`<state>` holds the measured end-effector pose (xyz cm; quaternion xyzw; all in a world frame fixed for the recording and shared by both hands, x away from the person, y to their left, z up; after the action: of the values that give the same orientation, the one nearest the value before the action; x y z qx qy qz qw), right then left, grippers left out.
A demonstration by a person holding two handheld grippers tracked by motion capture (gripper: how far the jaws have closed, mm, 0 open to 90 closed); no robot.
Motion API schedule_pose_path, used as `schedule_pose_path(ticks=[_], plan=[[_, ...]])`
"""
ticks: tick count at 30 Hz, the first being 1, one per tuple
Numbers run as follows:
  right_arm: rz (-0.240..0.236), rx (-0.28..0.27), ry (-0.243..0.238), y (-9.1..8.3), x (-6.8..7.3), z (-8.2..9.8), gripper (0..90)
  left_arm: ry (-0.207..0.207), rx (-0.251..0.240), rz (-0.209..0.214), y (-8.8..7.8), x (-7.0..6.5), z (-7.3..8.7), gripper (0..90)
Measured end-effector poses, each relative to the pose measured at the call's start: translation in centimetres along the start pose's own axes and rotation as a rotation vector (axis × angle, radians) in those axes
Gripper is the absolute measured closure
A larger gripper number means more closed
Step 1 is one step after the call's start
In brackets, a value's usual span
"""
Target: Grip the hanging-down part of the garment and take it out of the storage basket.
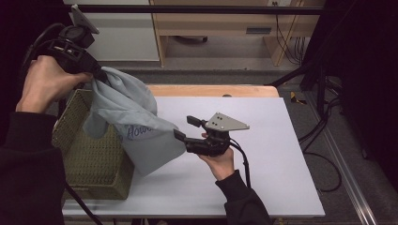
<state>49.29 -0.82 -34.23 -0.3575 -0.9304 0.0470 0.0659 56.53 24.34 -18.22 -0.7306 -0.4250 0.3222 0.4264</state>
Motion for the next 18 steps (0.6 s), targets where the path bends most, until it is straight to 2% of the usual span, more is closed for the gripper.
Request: schedule_pose_path(ticks=[2, 5, 6, 12, 17, 18], plan=[[0.011, -0.008, -0.011, -0.5, -0.2, 0.3, 22.1, -0.001, -0.001, 0.000, 0.0, 0.0, 0.0, 82.3], [0.037, -0.013, 0.005, -1.3, -0.8, 0.6, 15.7, -0.001, -0.001, -0.001, 0.0, 0.0, 0.1, 82.3], [0.061, -0.020, 0.004, -1.9, -1.3, 0.8, 12.5, 0.000, -0.001, -0.001, 0.0, 0.0, 0.1, 82.3], [0.118, -0.035, 0.023, -3.4, -2.4, 1.3, 8.3, -0.001, -0.003, -0.002, -0.2, 0.0, 0.2, 82.3], [0.182, -0.063, 0.005, -5.0, -3.4, 1.8, 4.7, 0.002, -0.007, -0.003, -0.2, 0.0, 0.2, 82.3], [0.182, -0.063, 0.005, -5.0, -3.4, 1.8, 4.7, 0.002, -0.007, -0.002, -0.1, 0.0, 0.2, 82.3]])
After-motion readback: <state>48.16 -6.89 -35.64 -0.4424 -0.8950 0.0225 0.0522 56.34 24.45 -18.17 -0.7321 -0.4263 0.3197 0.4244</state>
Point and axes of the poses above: each handheld gripper's, and its own axes: y roughly forward along the jaws, z roughly out of its underside, x roughly to its left, the point moved 7 cm from there along y, roughly forward along the jaws, and after that the axes turned 7 degrees about z, right-handed, at the moved point
